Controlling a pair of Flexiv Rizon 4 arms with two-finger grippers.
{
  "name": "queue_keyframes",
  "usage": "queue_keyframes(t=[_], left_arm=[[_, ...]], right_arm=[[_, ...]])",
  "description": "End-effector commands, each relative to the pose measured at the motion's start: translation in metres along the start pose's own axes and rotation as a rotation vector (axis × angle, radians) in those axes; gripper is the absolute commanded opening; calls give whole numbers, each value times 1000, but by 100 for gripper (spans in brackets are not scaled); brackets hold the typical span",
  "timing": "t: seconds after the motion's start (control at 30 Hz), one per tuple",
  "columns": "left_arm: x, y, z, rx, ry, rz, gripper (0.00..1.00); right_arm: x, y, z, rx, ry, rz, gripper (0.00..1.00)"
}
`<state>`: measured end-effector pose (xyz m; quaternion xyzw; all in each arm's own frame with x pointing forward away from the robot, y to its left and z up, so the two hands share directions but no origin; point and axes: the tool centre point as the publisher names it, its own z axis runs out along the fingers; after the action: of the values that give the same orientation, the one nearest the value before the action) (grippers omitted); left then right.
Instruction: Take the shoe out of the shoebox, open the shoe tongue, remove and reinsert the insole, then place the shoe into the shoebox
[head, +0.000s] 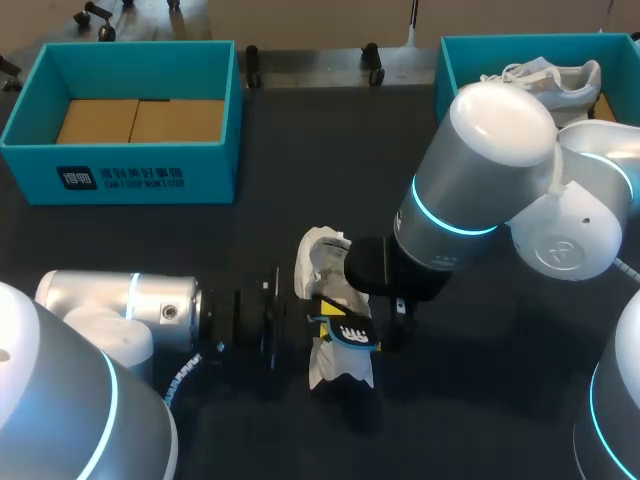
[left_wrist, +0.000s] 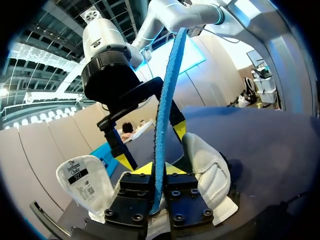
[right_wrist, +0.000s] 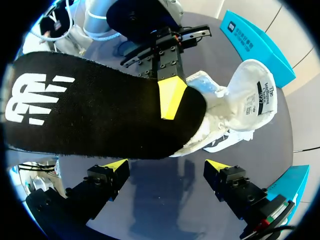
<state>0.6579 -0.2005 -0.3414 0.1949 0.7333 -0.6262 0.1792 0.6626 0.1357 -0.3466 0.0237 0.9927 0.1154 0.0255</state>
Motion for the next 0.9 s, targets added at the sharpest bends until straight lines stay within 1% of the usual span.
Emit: queue_keyframes(t=[0.03, 0.3, 0.47, 0.77, 0.83, 0.87, 0.9], left_arm=[[1, -7, -1, -7, 0, -2, 24], [2, -20, 4, -34, 14, 8, 26], [-1, -22, 11, -78, 19, 17, 27], [-2, -25, 18, -99, 46, 22, 28], [-2, -25, 18, -109, 53, 26, 27], [-2, -25, 19, -114, 58, 27, 25], [-2, -25, 19, -117, 60, 29, 21]], right_arm=[[1, 0, 1, 0, -3, 1, 100], [1, 0, 1, 0, -3, 1, 100], [1, 0, 1, 0, -3, 1, 100], [1, 0, 1, 0, -3, 1, 100], [1, 0, 1, 0, -3, 1, 100], [1, 0, 1, 0, -3, 1, 100], [1, 0, 1, 0, -3, 1, 100]])
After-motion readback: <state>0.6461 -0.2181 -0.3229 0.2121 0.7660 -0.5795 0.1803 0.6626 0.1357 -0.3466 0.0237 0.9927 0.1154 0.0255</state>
